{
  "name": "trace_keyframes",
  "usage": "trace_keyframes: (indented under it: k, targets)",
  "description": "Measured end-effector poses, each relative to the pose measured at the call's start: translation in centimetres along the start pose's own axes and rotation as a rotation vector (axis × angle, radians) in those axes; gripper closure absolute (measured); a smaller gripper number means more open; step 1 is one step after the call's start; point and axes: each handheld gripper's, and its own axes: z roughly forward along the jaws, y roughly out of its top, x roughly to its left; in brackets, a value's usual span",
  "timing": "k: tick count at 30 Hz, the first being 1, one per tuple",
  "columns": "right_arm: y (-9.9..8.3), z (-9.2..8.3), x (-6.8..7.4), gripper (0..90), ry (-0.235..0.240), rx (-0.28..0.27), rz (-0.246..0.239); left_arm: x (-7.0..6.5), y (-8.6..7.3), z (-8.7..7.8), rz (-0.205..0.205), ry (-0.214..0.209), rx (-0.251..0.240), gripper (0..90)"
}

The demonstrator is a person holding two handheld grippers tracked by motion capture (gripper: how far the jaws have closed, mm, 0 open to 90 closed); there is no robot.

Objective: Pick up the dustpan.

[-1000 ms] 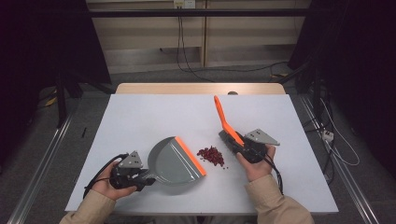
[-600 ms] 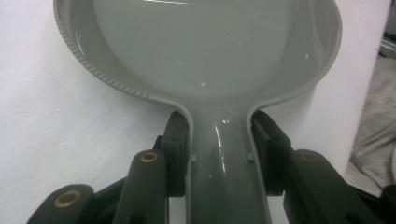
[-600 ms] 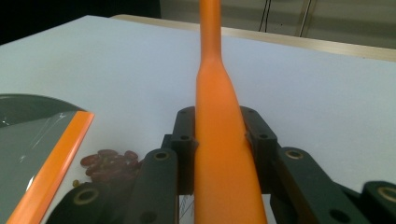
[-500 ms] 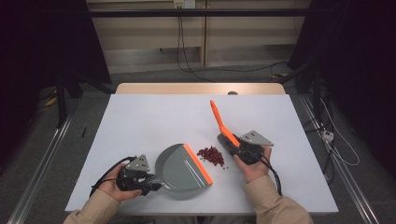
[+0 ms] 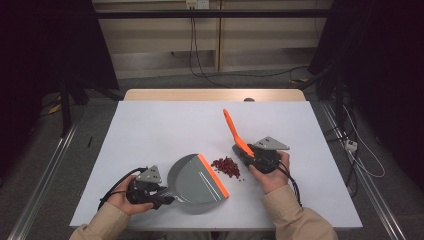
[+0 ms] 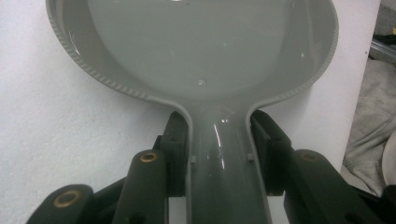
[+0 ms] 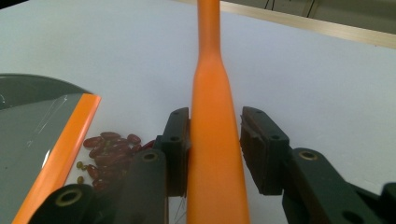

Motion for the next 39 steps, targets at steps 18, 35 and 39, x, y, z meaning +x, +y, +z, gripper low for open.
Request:
trace_keyframes:
  k: [18, 35, 39]
  targets:
    - [0.4, -0.1, 1.5, 71.5, -0.013, 0.067, -0.009, 0.2, 0.6, 0.8, -0.009, -0.018, 0.013, 62.7]
    - [0.2, 0.0, 3.0, 71.4, -0.044, 0.049, -0.019, -0.5, 1.4, 1.7, -0.004, -0.042, 0.037, 62.7]
    - [0.1, 0.1, 3.3, 71.3, -0.049, 0.041, -0.018, -0.5, 1.6, 2.1, -0.008, -0.056, 0.036, 62.6]
